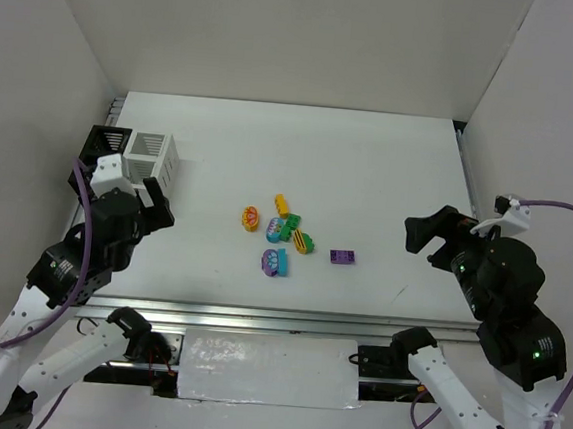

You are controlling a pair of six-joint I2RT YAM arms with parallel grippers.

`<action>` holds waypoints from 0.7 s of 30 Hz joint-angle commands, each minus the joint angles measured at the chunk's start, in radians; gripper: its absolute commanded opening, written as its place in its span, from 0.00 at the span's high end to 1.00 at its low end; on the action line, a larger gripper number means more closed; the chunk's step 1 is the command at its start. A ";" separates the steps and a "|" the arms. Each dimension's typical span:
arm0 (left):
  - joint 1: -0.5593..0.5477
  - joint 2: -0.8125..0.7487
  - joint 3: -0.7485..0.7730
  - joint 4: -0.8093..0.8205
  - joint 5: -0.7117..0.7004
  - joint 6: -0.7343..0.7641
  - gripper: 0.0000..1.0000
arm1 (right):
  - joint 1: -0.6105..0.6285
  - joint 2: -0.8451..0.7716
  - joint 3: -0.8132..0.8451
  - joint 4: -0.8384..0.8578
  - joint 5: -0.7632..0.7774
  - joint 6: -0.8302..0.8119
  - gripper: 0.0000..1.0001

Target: Sort the legos into containers by color

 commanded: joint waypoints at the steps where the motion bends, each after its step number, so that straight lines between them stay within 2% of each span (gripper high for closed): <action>1: 0.004 -0.016 -0.006 0.058 0.023 0.032 0.00 | 0.008 0.022 -0.001 -0.005 0.006 0.005 0.00; 10: 0.006 -0.024 -0.015 0.071 0.043 0.044 0.00 | 0.006 0.043 0.005 -0.003 -0.023 0.009 0.00; 15: 0.007 0.018 -0.005 0.053 0.038 0.036 0.00 | 0.006 0.123 0.002 -0.037 -0.015 0.055 0.00; 18: 0.016 0.044 0.000 0.050 0.049 0.041 0.00 | 0.006 0.145 -0.042 0.001 -0.053 0.153 0.00; 21: 0.028 0.055 -0.003 0.056 0.063 0.058 0.01 | 0.006 0.134 -0.160 0.106 -0.067 0.278 0.00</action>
